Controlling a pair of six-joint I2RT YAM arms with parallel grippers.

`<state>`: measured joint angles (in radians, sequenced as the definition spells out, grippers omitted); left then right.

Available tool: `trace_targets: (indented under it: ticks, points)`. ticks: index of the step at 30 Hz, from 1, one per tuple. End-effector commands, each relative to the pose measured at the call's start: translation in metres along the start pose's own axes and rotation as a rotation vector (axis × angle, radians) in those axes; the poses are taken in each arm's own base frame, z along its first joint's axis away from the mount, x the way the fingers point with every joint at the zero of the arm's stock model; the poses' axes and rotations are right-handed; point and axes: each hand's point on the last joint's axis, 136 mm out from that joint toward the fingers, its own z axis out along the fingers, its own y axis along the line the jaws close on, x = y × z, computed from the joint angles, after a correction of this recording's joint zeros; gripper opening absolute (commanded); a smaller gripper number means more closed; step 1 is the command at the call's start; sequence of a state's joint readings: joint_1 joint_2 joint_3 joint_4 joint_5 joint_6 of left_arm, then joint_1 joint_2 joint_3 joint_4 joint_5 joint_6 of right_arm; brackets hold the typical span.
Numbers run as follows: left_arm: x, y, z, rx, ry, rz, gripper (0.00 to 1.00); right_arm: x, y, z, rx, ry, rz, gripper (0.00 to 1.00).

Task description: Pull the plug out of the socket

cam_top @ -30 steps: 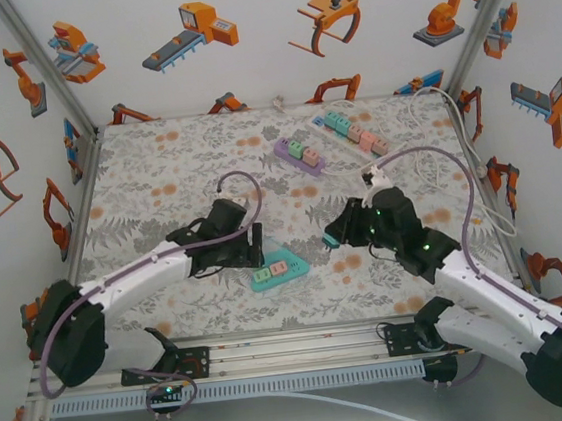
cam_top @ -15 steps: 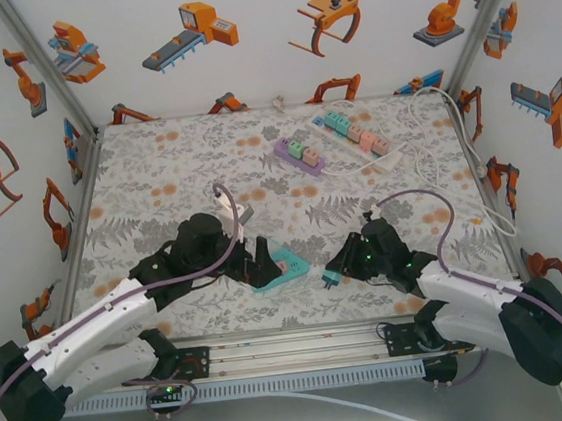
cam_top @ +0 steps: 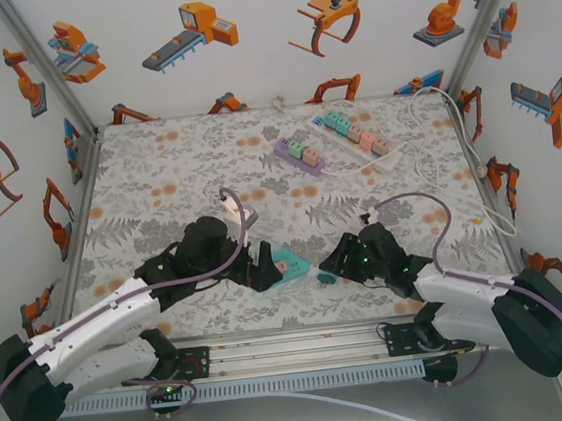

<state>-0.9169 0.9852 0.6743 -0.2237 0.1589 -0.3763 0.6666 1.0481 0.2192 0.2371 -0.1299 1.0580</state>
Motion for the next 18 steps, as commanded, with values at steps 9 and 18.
trace_targets:
  ticks: [9, 18]
  points:
    - [-0.010, 0.007, -0.008, -0.051, -0.071, -0.012, 0.97, -0.023, 0.007, -0.029, 0.057, -0.108, -0.143, 0.62]
    - [-0.013, 0.040, -0.023, -0.190, -0.118, -0.154, 0.97, -0.075, 0.122, -0.061, -0.145, -0.264, -0.719, 0.61]
